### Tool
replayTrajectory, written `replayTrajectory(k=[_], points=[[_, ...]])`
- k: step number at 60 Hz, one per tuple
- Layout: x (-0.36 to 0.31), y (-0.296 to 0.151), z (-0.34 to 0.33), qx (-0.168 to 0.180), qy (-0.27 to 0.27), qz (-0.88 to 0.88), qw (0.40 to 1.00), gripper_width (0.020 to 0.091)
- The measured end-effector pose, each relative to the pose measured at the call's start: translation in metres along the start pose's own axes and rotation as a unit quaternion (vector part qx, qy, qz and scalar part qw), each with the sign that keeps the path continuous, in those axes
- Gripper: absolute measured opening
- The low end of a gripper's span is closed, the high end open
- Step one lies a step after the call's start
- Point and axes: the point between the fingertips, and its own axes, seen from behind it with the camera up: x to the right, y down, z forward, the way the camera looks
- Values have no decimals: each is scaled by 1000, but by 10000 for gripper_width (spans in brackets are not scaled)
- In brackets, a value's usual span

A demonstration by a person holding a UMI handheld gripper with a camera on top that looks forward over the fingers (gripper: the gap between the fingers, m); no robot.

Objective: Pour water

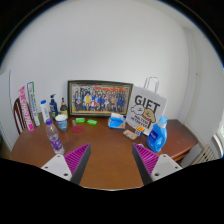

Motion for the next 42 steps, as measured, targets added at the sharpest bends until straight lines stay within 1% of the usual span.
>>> replayTrajectory(k=[9, 16, 27, 31, 37, 42], points=[[-41, 13, 11, -5, -29, 0, 1000, 855], [-95, 24, 26, -3, -63, -3, 998, 856], [-197, 34, 54, 14, -122, 0, 992, 855], [-237, 36, 72, 26, -143, 5, 989, 858], [-281, 46, 108, 36, -156, 25, 987, 858], [-298, 53, 146, 41, -141, 31, 989, 858]])
